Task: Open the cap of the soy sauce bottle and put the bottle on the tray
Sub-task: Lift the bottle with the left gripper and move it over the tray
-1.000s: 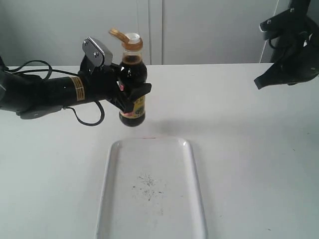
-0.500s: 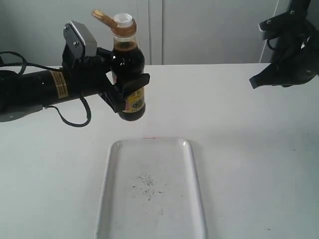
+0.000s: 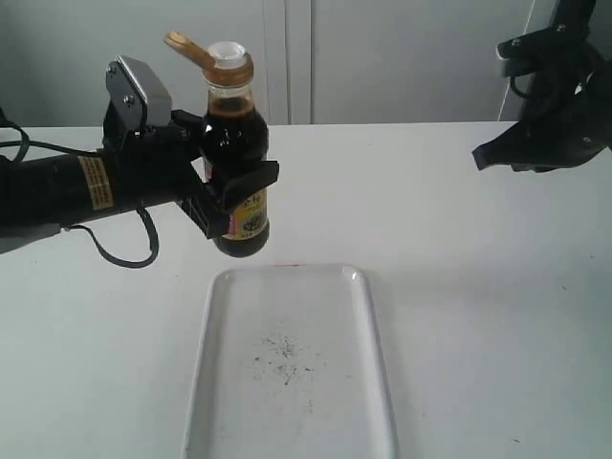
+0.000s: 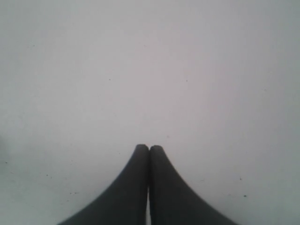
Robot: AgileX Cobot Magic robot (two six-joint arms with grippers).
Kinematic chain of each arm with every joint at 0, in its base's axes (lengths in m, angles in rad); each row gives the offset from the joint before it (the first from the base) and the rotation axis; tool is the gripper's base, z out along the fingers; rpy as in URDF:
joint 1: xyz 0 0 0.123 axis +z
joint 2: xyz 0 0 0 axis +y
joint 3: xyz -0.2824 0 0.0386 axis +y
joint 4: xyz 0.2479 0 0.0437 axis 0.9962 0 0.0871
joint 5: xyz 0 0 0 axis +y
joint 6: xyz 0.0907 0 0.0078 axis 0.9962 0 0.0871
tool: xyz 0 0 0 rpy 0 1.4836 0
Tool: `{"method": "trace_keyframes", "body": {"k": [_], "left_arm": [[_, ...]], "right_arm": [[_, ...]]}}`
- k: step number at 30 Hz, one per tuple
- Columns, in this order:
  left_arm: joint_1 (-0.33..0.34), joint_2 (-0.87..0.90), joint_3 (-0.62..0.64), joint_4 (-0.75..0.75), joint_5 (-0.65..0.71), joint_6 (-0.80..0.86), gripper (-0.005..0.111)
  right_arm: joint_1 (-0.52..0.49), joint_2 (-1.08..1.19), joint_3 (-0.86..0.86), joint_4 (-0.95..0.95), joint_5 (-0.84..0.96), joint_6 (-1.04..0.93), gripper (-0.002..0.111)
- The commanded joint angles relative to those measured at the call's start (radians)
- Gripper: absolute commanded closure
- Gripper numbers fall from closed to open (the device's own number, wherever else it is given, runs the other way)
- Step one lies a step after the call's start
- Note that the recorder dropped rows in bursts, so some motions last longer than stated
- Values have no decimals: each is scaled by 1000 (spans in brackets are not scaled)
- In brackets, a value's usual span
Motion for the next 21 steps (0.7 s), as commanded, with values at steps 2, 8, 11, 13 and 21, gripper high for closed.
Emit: {"method": "trace_keyframes", "body": {"k": [2,8,11,13,21], "left_arm": [[-85,-33,-7,-53,-89,-7,107],[-162,-33,-7,-55,-89,-6,107],[-190,-33,-7,-55,-89,-6,107],[-204,-33,-7,-53,-89,-10,107],[-213,-33,78,-104,-89,23,107]], "right_arm": [[-10,-6,4,22,-9,-10,108],[-10,-6,4,22,-17,-10,108],[-10,-6,4,22,-17,-10,108],[-10,-2,4,24,-18,-10,108],[-10,28,15,24,-35,-12,108]]}}
